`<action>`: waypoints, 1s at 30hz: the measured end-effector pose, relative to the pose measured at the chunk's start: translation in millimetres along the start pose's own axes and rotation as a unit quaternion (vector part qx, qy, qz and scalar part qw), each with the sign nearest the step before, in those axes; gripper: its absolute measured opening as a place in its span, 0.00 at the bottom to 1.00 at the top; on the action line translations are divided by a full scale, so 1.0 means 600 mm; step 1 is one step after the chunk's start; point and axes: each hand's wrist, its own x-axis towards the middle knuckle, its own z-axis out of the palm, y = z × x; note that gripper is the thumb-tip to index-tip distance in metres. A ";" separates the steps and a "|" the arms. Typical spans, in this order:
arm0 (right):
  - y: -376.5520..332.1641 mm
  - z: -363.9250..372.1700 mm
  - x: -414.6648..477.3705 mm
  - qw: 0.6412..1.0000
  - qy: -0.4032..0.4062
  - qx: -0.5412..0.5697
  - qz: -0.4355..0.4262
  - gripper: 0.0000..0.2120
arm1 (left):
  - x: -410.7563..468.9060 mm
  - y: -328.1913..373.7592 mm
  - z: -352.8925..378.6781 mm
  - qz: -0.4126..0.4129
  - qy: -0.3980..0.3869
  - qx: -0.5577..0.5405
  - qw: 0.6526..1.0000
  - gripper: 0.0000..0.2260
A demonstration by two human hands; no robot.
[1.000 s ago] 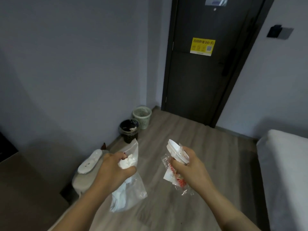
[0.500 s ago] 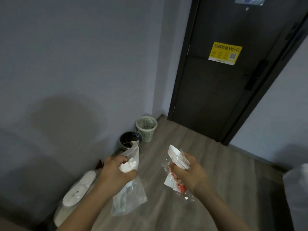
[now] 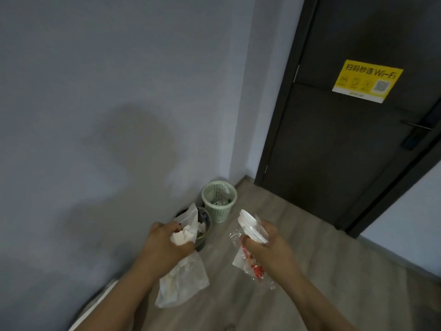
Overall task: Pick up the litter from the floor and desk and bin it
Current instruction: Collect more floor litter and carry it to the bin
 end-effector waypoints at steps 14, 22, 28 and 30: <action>-0.070 -0.020 0.388 0.995 -0.093 -0.039 -0.014 0.23 | 0.293 0.065 0.051 -0.074 0.025 0.009 0.997 0.10; -0.105 0.054 0.568 0.991 -0.109 -0.075 0.003 0.27 | 0.480 0.019 0.049 -0.104 0.013 -0.004 0.995 0.09; -0.140 0.122 0.674 0.988 -0.127 -0.077 0.048 0.24 | 0.607 -0.039 0.044 -0.140 -0.014 -0.035 0.989 0.10; -0.141 0.142 0.699 0.988 -0.128 -0.075 0.054 0.23 | 0.637 -0.063 0.050 -0.159 -0.031 -0.032 0.986 0.12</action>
